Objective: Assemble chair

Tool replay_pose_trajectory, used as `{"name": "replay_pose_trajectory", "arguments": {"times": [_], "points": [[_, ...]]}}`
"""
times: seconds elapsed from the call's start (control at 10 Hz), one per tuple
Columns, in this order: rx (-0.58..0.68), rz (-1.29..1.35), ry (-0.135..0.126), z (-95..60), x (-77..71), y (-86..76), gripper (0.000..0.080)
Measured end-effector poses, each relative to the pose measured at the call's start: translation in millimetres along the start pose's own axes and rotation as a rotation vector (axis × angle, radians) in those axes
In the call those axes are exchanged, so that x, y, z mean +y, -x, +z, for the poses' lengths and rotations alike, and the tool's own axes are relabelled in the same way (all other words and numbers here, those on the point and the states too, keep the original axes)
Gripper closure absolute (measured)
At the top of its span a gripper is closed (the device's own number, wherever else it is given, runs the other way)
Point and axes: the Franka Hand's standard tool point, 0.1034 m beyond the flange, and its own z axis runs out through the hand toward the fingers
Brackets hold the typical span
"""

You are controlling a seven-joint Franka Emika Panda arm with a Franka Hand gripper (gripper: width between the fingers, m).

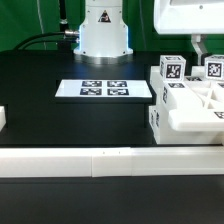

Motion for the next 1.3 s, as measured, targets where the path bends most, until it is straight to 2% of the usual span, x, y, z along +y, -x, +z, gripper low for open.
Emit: {"name": "replay_pose_trajectory", "arguments": {"times": [0.4, 0.7, 0.8, 0.9, 1.0, 1.1, 1.3], "points": [[-0.039, 0.486, -0.018, 0.0, 2.1, 4.3, 0.0515], [-0.053, 0.623, -0.021, 0.6, 1.6, 5.2, 0.0515], [-0.053, 0.596, -0.021, 0.7, 1.5, 5.4, 0.0415], [-0.053, 0.560, -0.021, 0.7, 1.7, 5.6, 0.0237], [-0.056, 0.550, -0.019, 0.3, 0.7, 6.4, 0.0237], [-0.052, 0.488, -0.024, 0.2, -0.3, 7.3, 0.0168], [-0.049, 0.335, -0.027, 0.4, 0.3, 6.4, 0.0155]]}}
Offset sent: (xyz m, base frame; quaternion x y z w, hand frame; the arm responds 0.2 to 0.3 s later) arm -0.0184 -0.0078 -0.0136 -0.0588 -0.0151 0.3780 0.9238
